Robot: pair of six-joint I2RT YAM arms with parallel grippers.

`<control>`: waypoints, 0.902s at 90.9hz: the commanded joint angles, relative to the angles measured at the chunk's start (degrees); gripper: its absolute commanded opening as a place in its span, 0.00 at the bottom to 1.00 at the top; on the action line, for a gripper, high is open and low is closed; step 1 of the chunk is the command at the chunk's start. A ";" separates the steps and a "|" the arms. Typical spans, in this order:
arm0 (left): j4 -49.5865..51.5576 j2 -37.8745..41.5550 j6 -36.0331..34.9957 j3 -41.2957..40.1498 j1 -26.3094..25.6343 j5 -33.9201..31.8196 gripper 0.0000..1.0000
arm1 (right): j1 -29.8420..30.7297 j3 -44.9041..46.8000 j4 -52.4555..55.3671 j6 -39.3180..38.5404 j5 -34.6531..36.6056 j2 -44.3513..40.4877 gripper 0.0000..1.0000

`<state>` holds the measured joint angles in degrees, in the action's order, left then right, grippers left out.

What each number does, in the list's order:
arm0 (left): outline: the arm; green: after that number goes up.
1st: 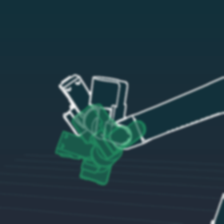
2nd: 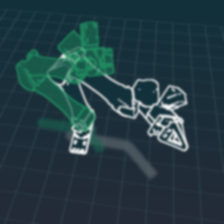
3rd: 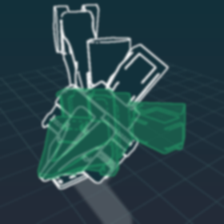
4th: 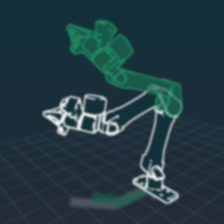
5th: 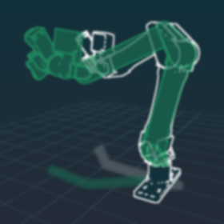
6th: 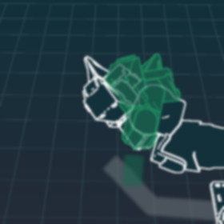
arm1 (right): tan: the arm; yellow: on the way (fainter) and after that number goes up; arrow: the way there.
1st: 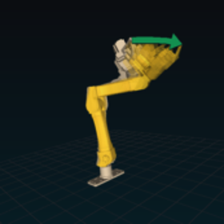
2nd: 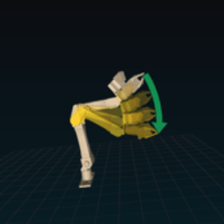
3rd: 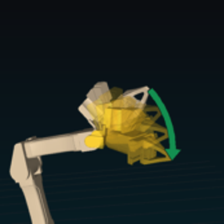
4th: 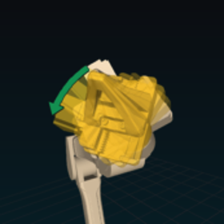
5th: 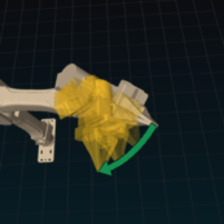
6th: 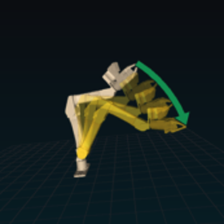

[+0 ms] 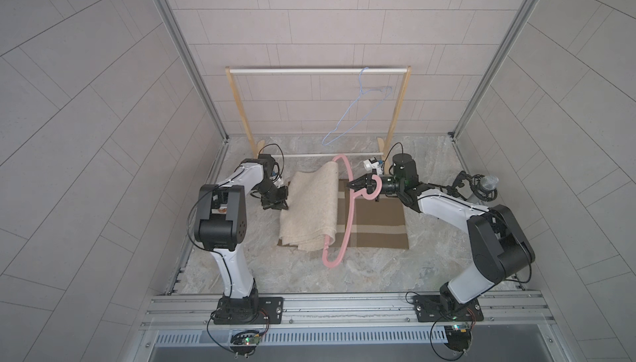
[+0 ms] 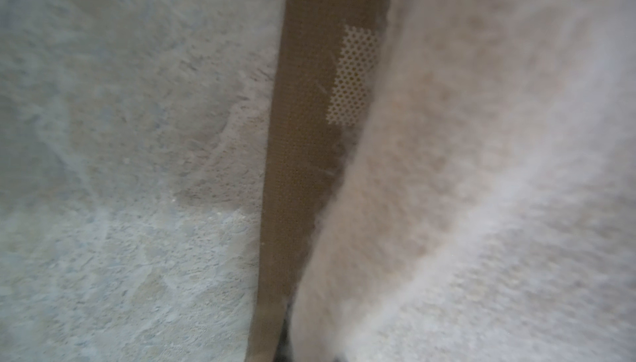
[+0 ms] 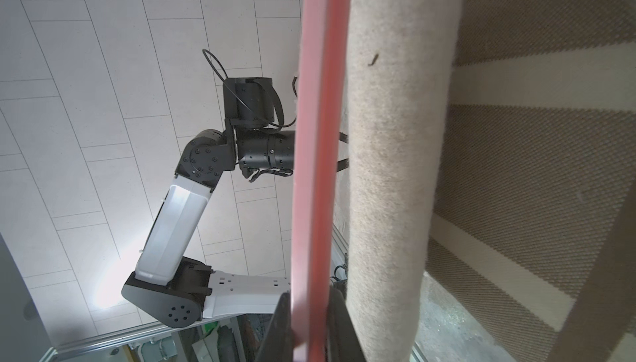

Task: Hang the scarf on the hanger
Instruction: Hang the scarf on the hanger, then place the hanger at the clothesline.

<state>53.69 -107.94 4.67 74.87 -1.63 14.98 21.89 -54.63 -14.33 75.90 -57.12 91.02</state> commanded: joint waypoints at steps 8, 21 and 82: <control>0.33 3.58 0.08 0.85 0.81 0.67 0.28 | -0.17 -6.03 4.26 2.06 1.35 -4.36 0.00; 1.60 9.83 0.32 2.06 0.91 -0.22 0.47 | -0.18 -9.65 9.35 0.47 1.75 -5.29 0.00; -1.79 48.99 6.65 0.32 -35.64 -3.97 0.62 | -0.27 -15.58 30.00 -10.13 9.25 -8.17 0.00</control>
<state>53.71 -60.64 10.28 76.77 -31.51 16.53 21.80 -70.35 15.16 66.94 -50.24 86.04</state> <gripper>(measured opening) 0.608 0.102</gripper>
